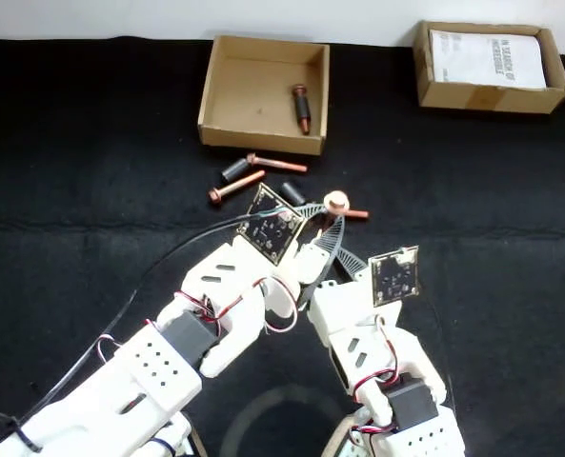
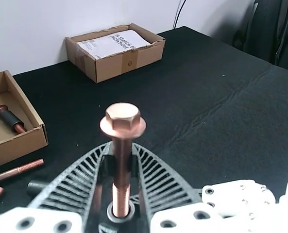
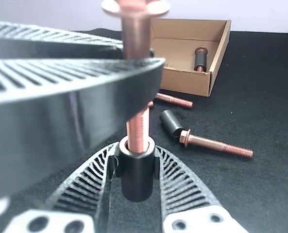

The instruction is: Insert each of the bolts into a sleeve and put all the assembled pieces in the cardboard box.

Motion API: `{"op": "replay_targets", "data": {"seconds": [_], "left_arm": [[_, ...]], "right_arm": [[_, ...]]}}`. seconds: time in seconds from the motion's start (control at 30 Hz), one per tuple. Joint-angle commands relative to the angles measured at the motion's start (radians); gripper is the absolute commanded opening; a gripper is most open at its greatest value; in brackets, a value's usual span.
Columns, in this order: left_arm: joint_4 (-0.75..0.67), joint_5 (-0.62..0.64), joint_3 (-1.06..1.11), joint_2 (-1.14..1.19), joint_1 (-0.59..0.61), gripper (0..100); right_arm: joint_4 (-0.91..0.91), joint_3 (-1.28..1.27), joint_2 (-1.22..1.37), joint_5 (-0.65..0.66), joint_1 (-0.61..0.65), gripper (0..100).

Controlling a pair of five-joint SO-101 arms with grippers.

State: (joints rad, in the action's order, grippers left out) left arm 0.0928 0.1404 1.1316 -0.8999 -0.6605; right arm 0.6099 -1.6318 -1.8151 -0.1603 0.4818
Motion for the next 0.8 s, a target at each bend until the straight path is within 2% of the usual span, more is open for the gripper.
{"op": "replay_targets", "data": {"seconds": [0.0,0.4,0.47,0.53,0.67,0.77], "left_arm": [[0.002,0.003,-0.004,-0.005,-0.015,1],[0.002,0.003,0.056,-0.002,-0.013,2],[0.002,0.003,0.059,-0.002,-0.012,7],[0.003,0.003,0.061,-0.002,-0.012,17],[0.101,0.005,0.050,-0.002,-0.013,35],[0.190,0.008,0.035,-0.002,-0.010,37]], "right_arm": [[-0.019,0.012,-0.018,0.012,0.002,0.7],[-0.065,0.004,-0.016,0.012,-0.050,0.7],[-0.065,0.005,-0.016,0.012,-0.050,0.7],[-0.065,0.005,-0.016,0.012,-0.050,0.7],[-0.065,0.005,-0.015,0.012,-0.048,0.7],[-0.065,0.007,-0.015,0.012,-0.048,0.7]]}}
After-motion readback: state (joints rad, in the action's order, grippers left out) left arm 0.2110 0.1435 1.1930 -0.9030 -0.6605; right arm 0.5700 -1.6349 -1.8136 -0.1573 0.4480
